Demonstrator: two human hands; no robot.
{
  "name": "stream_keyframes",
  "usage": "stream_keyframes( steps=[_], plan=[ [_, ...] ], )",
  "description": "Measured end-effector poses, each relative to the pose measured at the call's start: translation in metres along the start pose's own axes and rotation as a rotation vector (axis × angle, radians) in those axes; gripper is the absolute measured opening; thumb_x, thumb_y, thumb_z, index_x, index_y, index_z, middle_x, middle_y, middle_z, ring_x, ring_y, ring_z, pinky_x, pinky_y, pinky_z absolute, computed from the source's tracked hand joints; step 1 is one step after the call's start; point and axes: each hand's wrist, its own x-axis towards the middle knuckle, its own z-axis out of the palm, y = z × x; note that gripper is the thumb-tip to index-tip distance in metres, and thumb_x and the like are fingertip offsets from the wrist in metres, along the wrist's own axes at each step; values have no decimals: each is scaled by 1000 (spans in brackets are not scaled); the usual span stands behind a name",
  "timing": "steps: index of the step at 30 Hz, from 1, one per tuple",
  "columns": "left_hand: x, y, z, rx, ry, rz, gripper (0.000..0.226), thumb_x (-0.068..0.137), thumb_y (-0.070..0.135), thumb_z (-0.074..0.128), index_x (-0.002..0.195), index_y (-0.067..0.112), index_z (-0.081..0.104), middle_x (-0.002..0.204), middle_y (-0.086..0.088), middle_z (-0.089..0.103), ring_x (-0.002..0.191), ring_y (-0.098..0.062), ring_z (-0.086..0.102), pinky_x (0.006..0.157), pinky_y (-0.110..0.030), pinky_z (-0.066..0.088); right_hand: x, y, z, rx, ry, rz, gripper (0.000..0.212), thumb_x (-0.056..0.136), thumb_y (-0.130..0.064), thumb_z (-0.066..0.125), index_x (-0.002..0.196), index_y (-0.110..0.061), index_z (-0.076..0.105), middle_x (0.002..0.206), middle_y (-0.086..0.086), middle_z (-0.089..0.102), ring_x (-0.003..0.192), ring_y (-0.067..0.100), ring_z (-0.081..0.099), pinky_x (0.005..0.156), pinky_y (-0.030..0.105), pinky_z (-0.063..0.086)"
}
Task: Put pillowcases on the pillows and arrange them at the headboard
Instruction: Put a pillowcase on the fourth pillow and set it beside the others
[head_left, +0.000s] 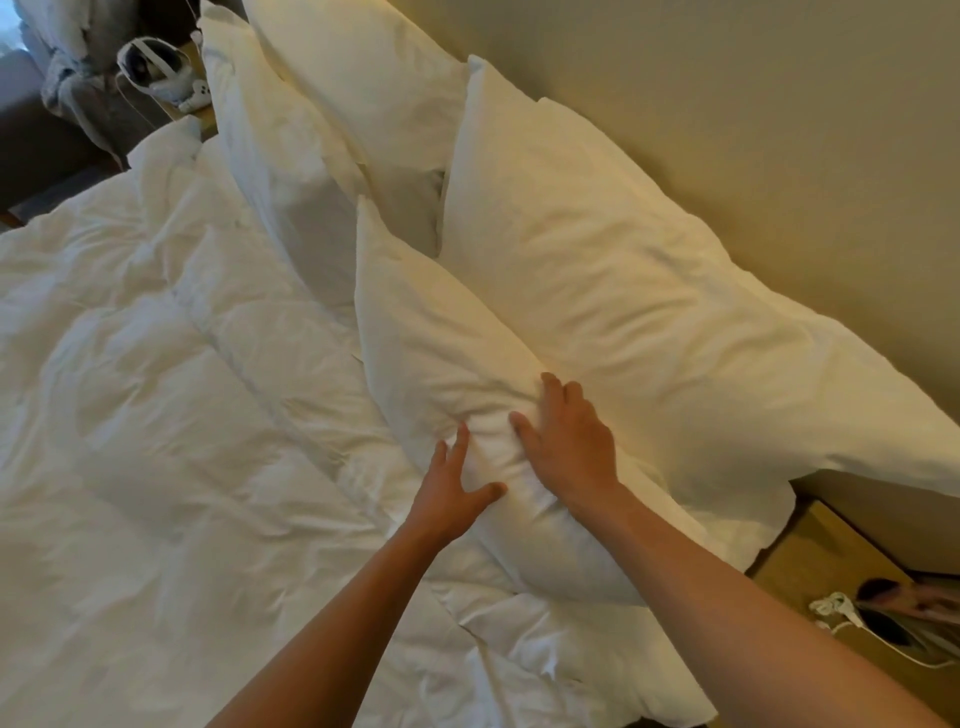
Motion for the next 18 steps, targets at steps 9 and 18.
stream_keyframes(
  steps=[9, 18],
  plan=[
    [-12, 9, -3, 19, -46, 33, 102, 85, 54, 72, 160, 41, 4, 170, -6, 6, 153, -28, 22, 120, -42, 30, 15, 22, -15, 226, -40, -127, 21, 106, -39, 50, 102, -20, 55, 76, 6, 65, 69, 34, 63, 56, 38, 44],
    [-19, 36, 25, 65, -49, -83, 107, 85, 56, 71, 160, 40, -3, 170, -9, -4, 154, -30, 19, 119, -41, 30, 29, 62, -4, 153, -63, -56, 26, 104, -39, 52, 123, -22, 48, 117, 3, 64, 96, 31, 66, 69, 37, 47]
  ],
)
